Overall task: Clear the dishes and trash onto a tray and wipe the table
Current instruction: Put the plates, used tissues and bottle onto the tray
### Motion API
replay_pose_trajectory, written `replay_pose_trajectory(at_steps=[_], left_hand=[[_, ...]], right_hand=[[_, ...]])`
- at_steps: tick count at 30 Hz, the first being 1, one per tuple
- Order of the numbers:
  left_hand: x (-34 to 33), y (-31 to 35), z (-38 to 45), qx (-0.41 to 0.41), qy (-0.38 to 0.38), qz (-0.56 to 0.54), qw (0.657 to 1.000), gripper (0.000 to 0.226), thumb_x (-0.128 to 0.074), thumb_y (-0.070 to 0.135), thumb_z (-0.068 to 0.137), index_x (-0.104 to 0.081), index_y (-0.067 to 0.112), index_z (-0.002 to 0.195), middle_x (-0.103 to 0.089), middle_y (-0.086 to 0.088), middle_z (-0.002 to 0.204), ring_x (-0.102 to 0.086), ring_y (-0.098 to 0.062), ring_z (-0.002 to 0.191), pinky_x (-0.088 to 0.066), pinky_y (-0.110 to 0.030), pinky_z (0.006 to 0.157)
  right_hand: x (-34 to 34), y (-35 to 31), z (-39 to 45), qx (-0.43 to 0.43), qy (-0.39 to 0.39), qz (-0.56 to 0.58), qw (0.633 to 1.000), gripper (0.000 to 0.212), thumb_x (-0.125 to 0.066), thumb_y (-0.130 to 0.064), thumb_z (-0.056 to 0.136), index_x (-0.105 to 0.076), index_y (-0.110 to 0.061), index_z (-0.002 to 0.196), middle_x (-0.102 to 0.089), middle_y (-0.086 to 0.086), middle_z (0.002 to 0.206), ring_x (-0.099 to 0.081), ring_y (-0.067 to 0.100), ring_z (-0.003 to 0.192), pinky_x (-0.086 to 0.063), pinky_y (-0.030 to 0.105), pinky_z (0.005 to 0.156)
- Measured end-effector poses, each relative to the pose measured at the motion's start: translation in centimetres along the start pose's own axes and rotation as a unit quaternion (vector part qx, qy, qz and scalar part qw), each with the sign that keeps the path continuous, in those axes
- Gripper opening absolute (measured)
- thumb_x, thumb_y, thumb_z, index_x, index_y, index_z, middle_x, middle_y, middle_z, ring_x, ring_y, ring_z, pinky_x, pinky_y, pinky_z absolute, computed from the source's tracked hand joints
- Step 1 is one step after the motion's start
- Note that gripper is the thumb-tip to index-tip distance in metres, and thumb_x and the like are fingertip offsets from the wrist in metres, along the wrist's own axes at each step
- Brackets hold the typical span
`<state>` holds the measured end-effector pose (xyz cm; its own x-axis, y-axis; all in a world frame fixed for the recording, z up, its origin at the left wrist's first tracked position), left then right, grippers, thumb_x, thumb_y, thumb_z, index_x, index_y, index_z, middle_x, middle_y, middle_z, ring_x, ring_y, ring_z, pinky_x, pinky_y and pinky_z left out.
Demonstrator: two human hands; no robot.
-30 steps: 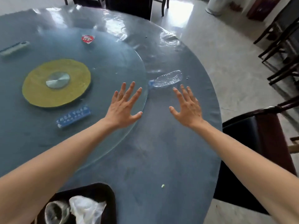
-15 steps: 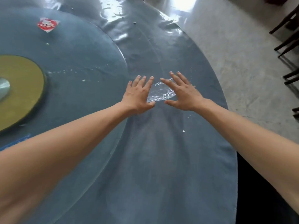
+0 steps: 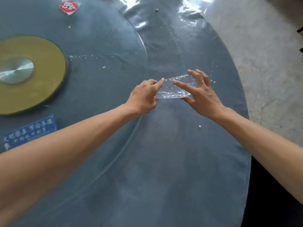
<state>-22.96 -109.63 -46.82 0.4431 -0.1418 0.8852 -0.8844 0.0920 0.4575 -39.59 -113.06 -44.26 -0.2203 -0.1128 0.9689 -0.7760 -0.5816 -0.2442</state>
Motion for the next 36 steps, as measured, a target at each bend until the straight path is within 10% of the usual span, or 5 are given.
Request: replay_pose_trajectory(at_steps=[20,36], left_hand=[[10.5,-4.1,-40.2,0.006,0.042,-0.062,0.997,0.069,-0.073,0.008,0.09,-0.046,0.014,0.153,-0.059,-0.008,0.143,-0.057,-0.033,0.122,-0.045,-0.041,0.105],[4.3,-8.1,-74.0,-0.035,-0.015,-0.097,0.995,0.065,-0.076,0.014,0.087,-0.053,0.023,0.147,-0.064,0.0,0.136,-0.058,-0.019,0.125,-0.048,-0.036,0.108]], right_hand=[[1.3,-33.2,-20.6,0.072,0.041,0.053,0.995,0.064,-0.081,-0.01,0.089,-0.06,-0.03,0.146,-0.039,0.025,0.155,-0.028,0.049,0.144,-0.04,0.057,0.114],[-7.9,-56.3,-45.7,0.015,-0.019,0.134,0.991,0.076,-0.084,-0.016,0.081,-0.052,-0.031,0.149,-0.038,0.014,0.155,-0.024,0.035,0.145,-0.032,0.038,0.114]])
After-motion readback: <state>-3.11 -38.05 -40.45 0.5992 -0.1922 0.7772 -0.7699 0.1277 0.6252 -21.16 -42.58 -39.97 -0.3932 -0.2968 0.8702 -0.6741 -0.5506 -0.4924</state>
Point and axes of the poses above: each hand's wrist, its own z-axis towards the middle knuckle, its own x-axis out of the back of the hand, y = z × x, the point moved 9 cm from there along z, towards the middle knuckle
